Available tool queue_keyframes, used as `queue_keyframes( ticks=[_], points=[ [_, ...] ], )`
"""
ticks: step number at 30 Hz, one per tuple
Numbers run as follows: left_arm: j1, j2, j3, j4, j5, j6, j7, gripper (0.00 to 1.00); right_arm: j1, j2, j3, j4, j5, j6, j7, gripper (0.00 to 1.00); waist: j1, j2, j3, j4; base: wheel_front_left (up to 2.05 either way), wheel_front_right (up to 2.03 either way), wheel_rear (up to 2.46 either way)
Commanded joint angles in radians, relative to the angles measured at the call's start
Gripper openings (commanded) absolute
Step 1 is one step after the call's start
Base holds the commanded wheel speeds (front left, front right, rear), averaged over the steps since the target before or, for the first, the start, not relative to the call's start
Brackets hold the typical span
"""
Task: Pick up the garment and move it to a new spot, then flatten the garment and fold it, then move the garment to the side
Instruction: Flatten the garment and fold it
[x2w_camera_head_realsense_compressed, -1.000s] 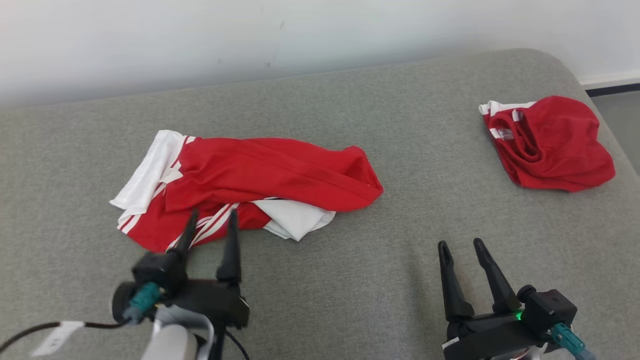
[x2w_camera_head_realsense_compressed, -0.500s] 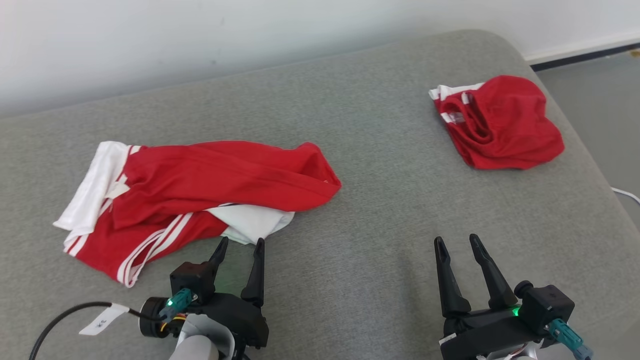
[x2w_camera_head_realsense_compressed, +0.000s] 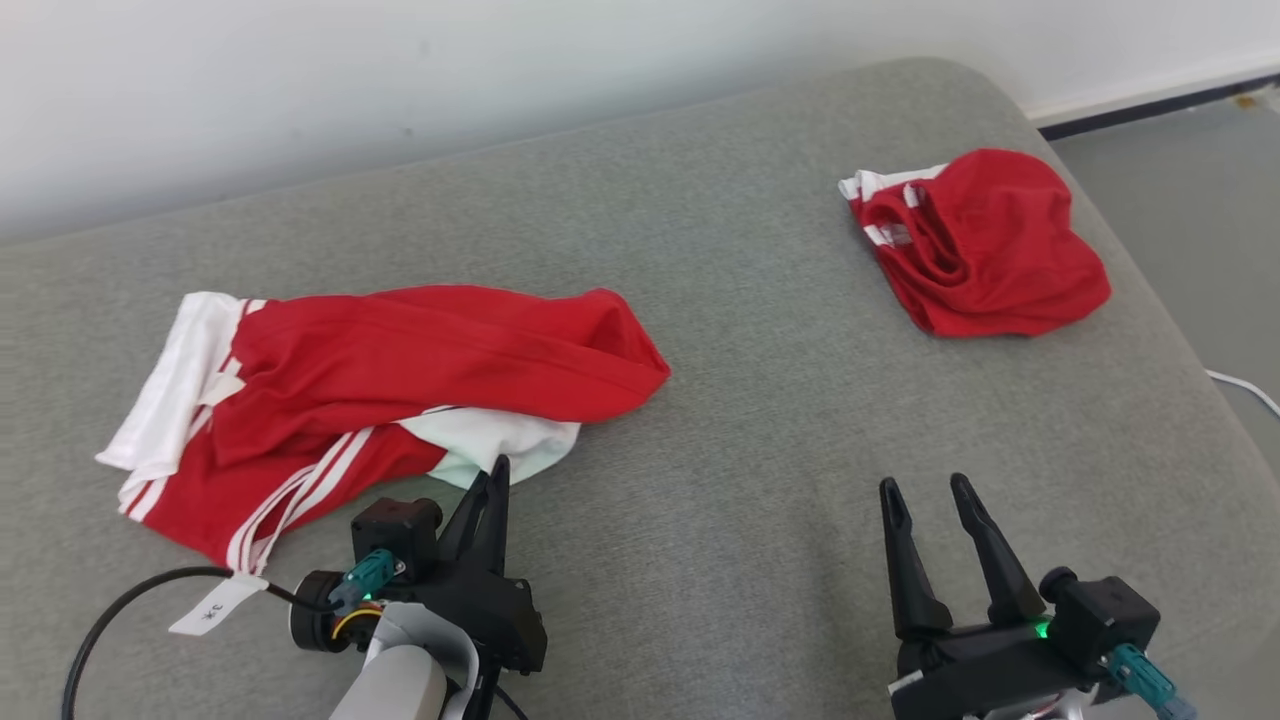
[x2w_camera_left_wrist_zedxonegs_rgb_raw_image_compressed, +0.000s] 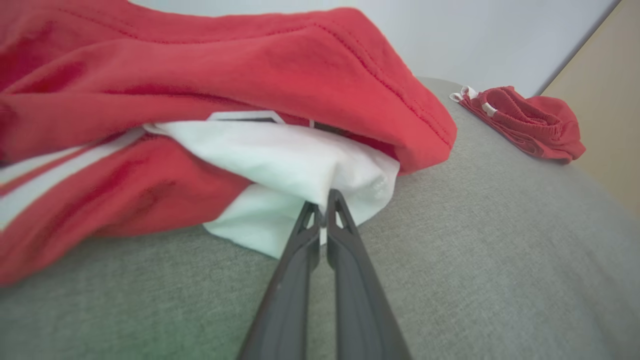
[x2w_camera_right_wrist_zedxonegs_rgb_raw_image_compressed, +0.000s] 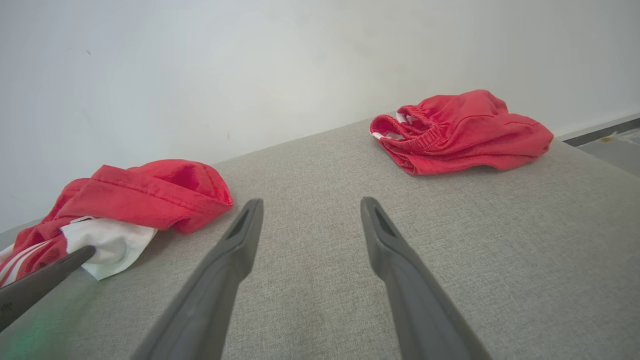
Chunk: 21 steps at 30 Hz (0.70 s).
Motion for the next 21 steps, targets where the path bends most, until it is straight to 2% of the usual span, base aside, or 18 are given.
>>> queue_keyframes(
  ticks=[1,6,10,17,21],
  points=[
    [0.011,0.002,-0.005,-0.010,-0.007,-0.002,-0.005,0.00,0.022,-0.001,-0.008,0.000,-0.002,0.001,-0.002,1.00,-0.0001,-0.0001,-0.026,0.041,0.00,0.00,0.00],
    [0.046,0.010,0.005,-0.063,0.001,0.005,-0.005,0.00,0.035,-0.001,-0.008,0.003,0.006,0.001,-0.002,1.00,-0.0001,-0.0001,-0.056,0.087,0.00,0.00,0.00],
    [0.095,0.032,-0.014,-0.180,0.022,0.024,0.014,0.00,0.062,0.000,-0.016,0.006,0.013,0.001,-0.002,1.00,-0.0001,-0.0001,-0.086,0.142,0.00,0.00,0.00],
    [0.248,0.106,-0.008,-0.485,0.024,0.099,0.143,0.00,0.074,-0.001,-0.023,0.001,0.015,0.001,-0.002,1.00,-0.0001,-0.0001,-0.099,0.209,0.00,0.00,0.00],
    [0.358,0.121,0.011,-0.621,-0.008,0.145,0.198,0.00,0.058,-0.001,-0.026,0.000,0.011,0.001,-0.002,1.00,-0.0001,-0.0001,-0.082,0.227,0.00,0.00,0.00]
  ],
)
